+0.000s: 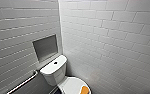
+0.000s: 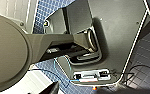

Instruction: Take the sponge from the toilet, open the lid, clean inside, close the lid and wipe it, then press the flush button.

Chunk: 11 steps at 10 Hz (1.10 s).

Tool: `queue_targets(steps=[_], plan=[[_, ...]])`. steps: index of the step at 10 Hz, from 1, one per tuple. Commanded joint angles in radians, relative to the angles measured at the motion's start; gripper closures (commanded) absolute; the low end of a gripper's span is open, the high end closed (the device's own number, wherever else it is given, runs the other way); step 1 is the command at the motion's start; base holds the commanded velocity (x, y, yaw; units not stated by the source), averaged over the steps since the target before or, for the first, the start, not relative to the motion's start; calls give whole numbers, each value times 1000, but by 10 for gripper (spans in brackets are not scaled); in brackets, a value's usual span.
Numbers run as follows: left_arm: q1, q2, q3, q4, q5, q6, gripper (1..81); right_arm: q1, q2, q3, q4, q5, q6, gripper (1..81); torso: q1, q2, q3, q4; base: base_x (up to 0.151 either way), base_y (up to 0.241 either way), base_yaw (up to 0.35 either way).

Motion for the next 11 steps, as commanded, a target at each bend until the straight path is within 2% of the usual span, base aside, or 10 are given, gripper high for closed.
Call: queue_targets(steps=[1,2,3,4,6,7,8,11], plan=[[-11,3,-1,4,65,10,10,139,-235,232,38,-42,89,10,63,-97,-88,-32,0,0,0],[-3,7,-14,3,64,10,10,183,-274,261,40,-53,116,10,85,-132,-118,-32,0,0,0],[0,14,-23,3,65,10,10,226,-303,282,40,-55,131,10,108,-169,-140,-16,0,0,0],[0,20,-23,1,65,10,10,267,-326,305,40,-59,136,10,132,-205,-93,-22,0,0,0],[0,31,-23,3,67,9,10,375,-367,342,50,-99,155,10,167,-258,-120,-24,0,0,0],[0,34,-23,1,68,10,10,433,-366,339,55,-143,159,10,246,-382,-127,-24,0,0,0],[0,35,-23,1,70,9,10,481,-358,336,64,-176,159,10,207,-321,-130,-24,0,0,0],[18,38,-34,-5,65,9,10,562,-320,278,103,-222,159,10,285,-448,-131,-24,0,0,0]])
